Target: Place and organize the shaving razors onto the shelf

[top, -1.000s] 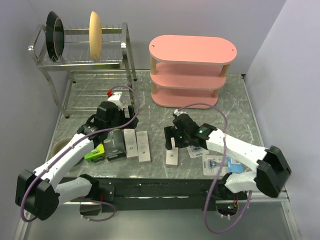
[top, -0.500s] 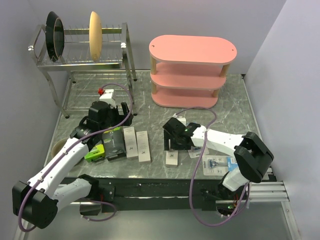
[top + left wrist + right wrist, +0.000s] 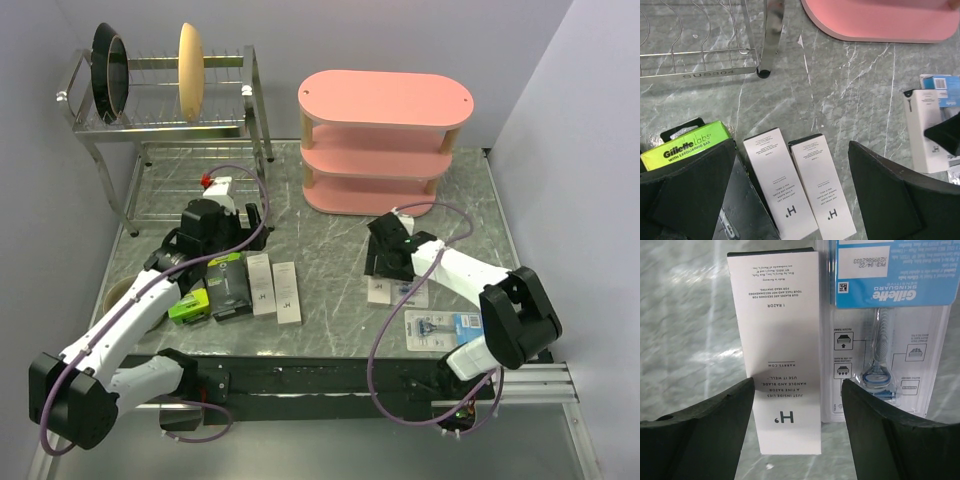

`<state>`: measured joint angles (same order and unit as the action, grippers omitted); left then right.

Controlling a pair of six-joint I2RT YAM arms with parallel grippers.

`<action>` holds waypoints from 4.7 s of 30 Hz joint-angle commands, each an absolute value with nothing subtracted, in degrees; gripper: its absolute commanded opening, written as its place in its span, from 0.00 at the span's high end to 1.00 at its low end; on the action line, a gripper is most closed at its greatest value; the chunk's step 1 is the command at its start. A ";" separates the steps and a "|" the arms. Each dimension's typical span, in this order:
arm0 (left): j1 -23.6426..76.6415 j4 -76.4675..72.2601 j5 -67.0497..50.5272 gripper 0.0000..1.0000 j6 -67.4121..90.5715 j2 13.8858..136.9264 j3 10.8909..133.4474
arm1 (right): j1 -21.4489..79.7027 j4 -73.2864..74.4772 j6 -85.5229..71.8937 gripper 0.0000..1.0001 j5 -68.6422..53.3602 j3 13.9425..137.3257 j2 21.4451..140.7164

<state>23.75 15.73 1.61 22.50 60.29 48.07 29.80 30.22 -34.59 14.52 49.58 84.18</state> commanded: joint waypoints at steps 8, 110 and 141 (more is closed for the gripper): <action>22.33 25.74 11.42 0.01 30.13 63.80 50.45 | 19.17 35.33 -28.76 0.24 20.57 48.15 76.30; 7.03 27.86 -3.69 0.01 42.10 69.70 42.89 | 45.80 21.71 -16.36 0.04 10.81 67.16 103.56; 40.24 18.82 -0.18 0.11 27.87 90.87 52.45 | 40.43 14.50 -5.98 0.00 9.76 52.04 68.05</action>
<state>31.20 19.00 0.62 35.97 86.74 50.33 41.47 15.40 -7.53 11.18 54.98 73.34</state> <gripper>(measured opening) 0.886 0.999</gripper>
